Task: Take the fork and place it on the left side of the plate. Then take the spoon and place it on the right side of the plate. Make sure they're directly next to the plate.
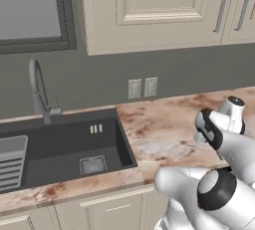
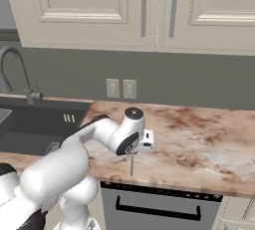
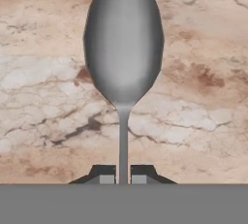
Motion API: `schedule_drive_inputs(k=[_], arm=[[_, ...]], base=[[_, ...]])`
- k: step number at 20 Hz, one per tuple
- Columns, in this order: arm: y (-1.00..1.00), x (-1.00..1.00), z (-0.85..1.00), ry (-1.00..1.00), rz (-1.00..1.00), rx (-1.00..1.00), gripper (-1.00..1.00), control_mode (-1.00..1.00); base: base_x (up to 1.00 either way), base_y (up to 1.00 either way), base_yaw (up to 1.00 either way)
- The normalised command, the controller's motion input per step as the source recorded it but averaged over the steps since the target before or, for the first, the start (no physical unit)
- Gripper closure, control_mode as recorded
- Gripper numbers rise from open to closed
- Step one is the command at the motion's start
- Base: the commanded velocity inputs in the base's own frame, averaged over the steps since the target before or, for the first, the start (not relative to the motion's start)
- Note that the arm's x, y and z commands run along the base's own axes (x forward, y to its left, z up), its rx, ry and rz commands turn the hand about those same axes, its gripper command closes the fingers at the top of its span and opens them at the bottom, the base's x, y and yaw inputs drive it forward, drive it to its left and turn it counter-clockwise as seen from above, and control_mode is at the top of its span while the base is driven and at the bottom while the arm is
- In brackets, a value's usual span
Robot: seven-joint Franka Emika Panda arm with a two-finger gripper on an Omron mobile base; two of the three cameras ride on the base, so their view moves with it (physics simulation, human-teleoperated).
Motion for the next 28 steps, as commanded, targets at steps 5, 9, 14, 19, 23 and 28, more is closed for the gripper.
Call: schedule_drive_inputs(k=[5, 9, 14, 19, 23, 28], arm=[[-0.05, -0.39, 0.83, -0.08, 0.0, 0.0, 1.0, -1.0], [-0.14, -0.23, 0.88, -0.03, -0.01, 0.0, 1.0, -1.0], [0.0, -0.24, 0.66, 0.0, -0.02, 0.0, 1.0, -1.0], [0.0, -0.28, 0.44, 0.0, 0.0, 0.0, 1.0, -1.0], [0.0, -0.07, 0.01, 0.04, 0.0, -0.01, 1.0, -1.0], [0.07, -0.07, -0.08, 0.0, 0.0, -0.01, 1.0, -1.0]], base=[[0.0, 0.0, 0.0], [0.0, 0.0, 0.0], [0.0, 0.0, 0.0], [0.0, 0.0, 0.0], [0.0, 0.0, 0.0], [0.0, 0.0, 0.0]])
